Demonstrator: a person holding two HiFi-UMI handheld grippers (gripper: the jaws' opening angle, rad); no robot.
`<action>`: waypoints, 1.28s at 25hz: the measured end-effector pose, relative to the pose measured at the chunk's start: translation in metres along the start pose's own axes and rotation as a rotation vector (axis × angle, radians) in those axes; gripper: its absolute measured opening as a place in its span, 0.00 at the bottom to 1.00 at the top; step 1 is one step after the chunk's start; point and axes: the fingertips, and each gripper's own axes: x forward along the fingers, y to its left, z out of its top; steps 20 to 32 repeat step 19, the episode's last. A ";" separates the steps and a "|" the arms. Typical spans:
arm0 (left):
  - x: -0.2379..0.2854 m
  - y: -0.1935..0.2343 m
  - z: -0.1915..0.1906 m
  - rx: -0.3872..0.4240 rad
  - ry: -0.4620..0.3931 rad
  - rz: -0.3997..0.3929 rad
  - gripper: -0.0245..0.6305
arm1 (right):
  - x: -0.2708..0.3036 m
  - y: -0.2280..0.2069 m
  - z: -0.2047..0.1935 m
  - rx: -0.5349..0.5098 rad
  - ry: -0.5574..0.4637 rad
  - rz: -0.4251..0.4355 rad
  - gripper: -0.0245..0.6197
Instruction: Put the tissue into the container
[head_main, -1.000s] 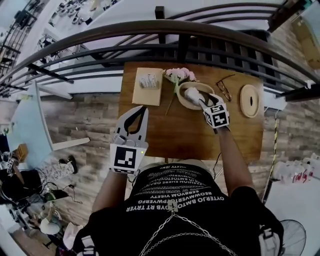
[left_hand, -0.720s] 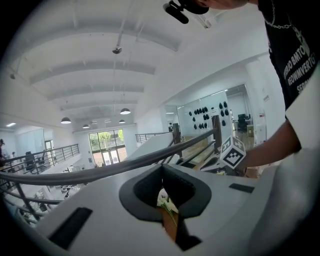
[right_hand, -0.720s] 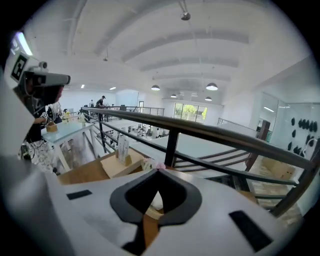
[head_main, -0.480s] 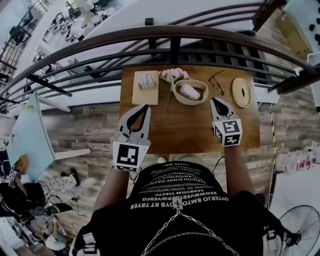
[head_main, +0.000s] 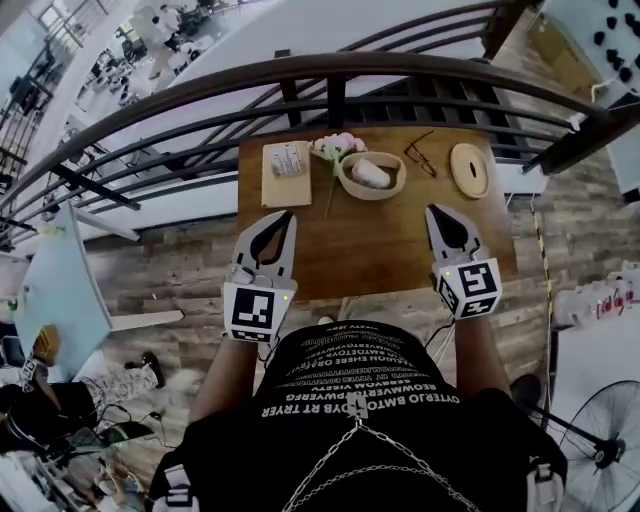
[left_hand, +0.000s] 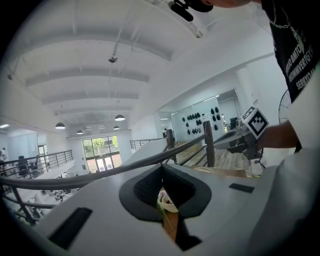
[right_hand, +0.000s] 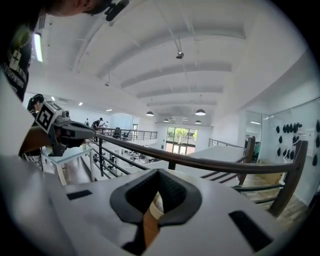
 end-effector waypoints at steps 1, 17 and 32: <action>-0.003 -0.002 0.000 0.004 -0.001 -0.004 0.07 | -0.003 0.002 0.002 0.002 -0.005 -0.006 0.06; -0.009 -0.018 -0.003 -0.020 -0.018 -0.060 0.07 | -0.017 0.022 0.000 -0.017 0.031 -0.021 0.06; -0.002 -0.018 -0.004 -0.019 -0.015 -0.062 0.07 | -0.012 0.021 -0.003 -0.019 0.038 -0.015 0.06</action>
